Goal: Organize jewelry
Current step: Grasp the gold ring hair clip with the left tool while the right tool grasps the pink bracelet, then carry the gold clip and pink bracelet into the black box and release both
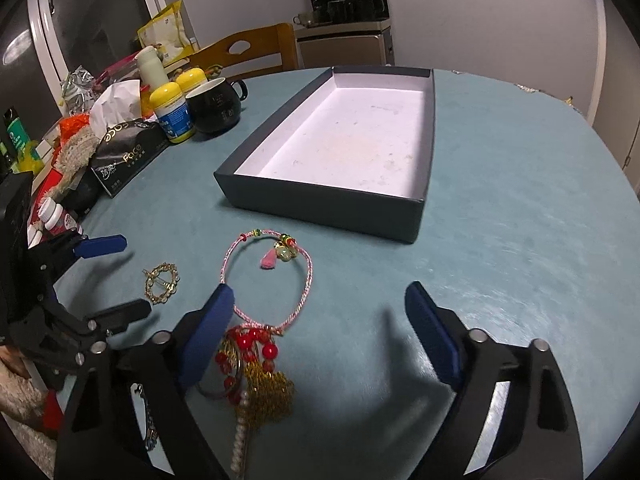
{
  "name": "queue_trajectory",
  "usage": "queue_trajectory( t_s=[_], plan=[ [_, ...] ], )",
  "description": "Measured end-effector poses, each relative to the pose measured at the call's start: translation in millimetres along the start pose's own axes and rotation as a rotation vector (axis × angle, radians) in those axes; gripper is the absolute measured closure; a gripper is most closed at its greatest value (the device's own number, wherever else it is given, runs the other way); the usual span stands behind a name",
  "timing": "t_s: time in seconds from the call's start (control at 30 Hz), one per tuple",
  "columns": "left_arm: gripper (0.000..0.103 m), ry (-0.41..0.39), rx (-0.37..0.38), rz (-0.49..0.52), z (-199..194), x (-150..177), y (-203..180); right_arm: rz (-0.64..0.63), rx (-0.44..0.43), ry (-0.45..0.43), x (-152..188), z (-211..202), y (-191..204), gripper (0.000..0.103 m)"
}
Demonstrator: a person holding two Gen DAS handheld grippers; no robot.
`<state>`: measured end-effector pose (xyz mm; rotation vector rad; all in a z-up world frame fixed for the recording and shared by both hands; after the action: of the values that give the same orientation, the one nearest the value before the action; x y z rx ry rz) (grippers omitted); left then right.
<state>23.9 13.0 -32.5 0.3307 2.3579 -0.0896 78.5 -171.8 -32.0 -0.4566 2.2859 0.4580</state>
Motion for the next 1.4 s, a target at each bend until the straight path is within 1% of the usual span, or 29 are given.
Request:
queue_trajectory(
  t_s=[0.03, 0.07, 0.13, 0.23, 0.3, 0.4, 0.47, 0.63, 0.67, 0.7, 0.73, 0.77, 0.83, 0.87, 0.9, 0.93, 1.07, 1.2, 1.4],
  plan=[
    [0.006, -0.008, 0.004, 0.014, 1, -1, -3, 0.0, -0.001, 0.003, -1, 2, 0, 0.025],
    [0.007, -0.01, 0.004, 0.024, 2, -2, -4, -0.001, 0.0, 0.006, -1, 4, 0, 0.027],
    [0.011, -0.024, 0.013, 0.066, 3, -3, -10, 0.0, -0.01, 0.014, -2, 7, 0, 0.034],
    [0.021, -0.008, 0.017, 0.102, 9, -5, -14, -0.014, -0.017, 0.026, -2, 12, 3, 0.038],
    [0.032, 0.007, 0.024, 0.102, 13, -4, -13, -0.021, -0.03, 0.033, -2, 14, 6, 0.039],
    [0.035, 0.018, 0.05, 0.086, 18, -3, -8, -0.028, -0.034, 0.043, -3, 18, 7, 0.039],
    [0.038, 0.019, 0.071, 0.073, 18, -3, -6, -0.035, -0.03, 0.049, -3, 21, 7, 0.042],
    [0.049, 0.02, 0.084, 0.082, 17, -2, -5, -0.044, -0.027, 0.07, -3, 27, 7, 0.057],
    [0.054, 0.019, 0.086, 0.083, 16, -2, -5, -0.043, -0.027, 0.071, -3, 28, 7, 0.058],
    [0.058, 0.018, 0.084, 0.082, 16, -2, -4, -0.041, -0.025, 0.071, -2, 29, 6, 0.062],
    [0.06, 0.018, 0.083, 0.079, 16, -2, -3, -0.043, -0.021, 0.07, -3, 29, 6, 0.067],
    [0.06, 0.019, 0.088, 0.074, 16, -2, -2, -0.046, -0.021, 0.069, -2, 29, 6, 0.068],
    [0.061, 0.016, 0.092, 0.069, 13, -1, -1, -0.05, -0.022, 0.071, -2, 29, 5, 0.082],
    [0.061, 0.017, 0.095, 0.066, 13, -1, -1, -0.05, -0.023, 0.072, -2, 30, 5, 0.084],
    [0.061, 0.017, 0.095, 0.066, 13, -1, 0, -0.051, -0.024, 0.071, -2, 30, 5, 0.091],
    [0.061, 0.017, 0.093, 0.066, 14, -1, -1, -0.055, -0.023, 0.067, -2, 29, 5, 0.096],
    [0.061, 0.02, 0.085, 0.069, 15, -2, -2, -0.061, -0.03, 0.046, -4, 25, 6, 0.101],
    [0.061, 0.014, 0.082, 0.067, 13, -4, -4, -0.06, -0.041, 0.009, -9, 17, 8, 0.101],
    [0.061, -0.014, 0.072, 0.066, 3, -11, -3, -0.072, -0.069, -0.064, -27, -6, 13, 0.101]
  ],
)
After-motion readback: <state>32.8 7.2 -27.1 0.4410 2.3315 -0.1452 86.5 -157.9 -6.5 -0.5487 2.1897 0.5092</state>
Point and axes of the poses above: each gripper's, at about its wrist camera, not at the fingertips, and z roughly the way its jaws point, y to its left, x to its underside, the point moved 2 cm from there along z, roughly the way its jaws point, and after that the axes turned 5 degrees about -y, right-handed, at the moved point
